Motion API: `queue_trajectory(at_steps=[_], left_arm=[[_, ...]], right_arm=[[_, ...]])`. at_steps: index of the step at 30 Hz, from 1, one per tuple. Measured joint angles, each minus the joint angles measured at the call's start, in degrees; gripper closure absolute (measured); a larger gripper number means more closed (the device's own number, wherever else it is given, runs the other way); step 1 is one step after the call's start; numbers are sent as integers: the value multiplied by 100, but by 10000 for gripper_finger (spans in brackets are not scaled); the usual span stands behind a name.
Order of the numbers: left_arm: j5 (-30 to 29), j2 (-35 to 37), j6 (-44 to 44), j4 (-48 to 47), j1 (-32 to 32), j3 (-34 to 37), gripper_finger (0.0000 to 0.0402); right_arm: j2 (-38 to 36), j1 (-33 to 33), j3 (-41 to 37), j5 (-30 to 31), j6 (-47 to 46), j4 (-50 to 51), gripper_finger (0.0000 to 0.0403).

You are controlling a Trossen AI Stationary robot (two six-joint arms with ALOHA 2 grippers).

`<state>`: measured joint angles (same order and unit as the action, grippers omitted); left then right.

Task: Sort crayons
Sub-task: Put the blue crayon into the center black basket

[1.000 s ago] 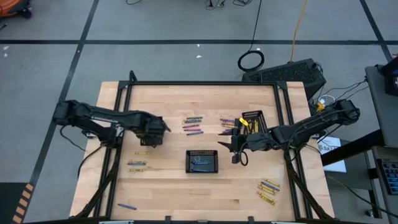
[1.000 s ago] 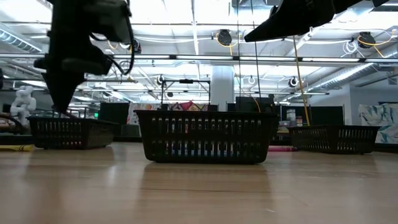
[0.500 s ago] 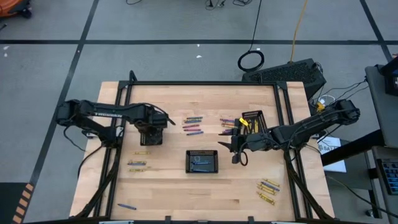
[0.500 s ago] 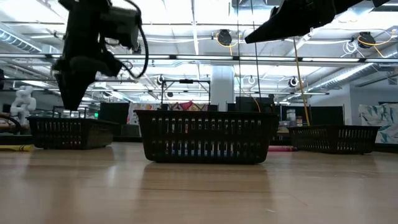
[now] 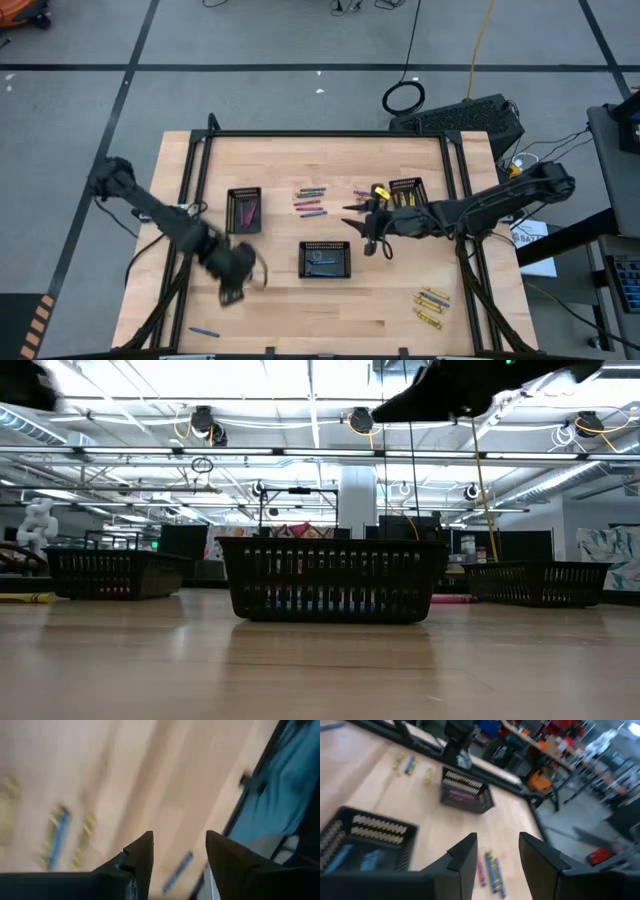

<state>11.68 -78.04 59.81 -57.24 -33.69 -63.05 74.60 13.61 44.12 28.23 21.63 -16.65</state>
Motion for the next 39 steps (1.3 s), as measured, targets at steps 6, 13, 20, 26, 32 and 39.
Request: queue_trajectory(at_steps=[6, 13, 20, 26, 32, 39], left_arm=[[698, -1197, 556, 358, -1012, -102, 231], [2755, -2468, 569, 792, -1452, -102, 231], [2869, -2861, 265, 941, -1481, -102, 231], [2724, -3095, 119, 927, -1483, -98, 231], [2737, -3394, -61, 1076, -1390, -96, 231], [2810, -3565, -678, 931, -1383, -117, 270]], right_arm=[[125, -209, 0, -484, 718, -466, 273], [126, -392, 0, -1208, 1057, -535, 273], [126, -418, 0, -1207, 924, -413, 273], [126, -416, 0, -1207, 907, -322, 273], [126, -420, 0, -1207, 907, -195, 273], [126, -420, 0, -1194, 917, -37, 273]])
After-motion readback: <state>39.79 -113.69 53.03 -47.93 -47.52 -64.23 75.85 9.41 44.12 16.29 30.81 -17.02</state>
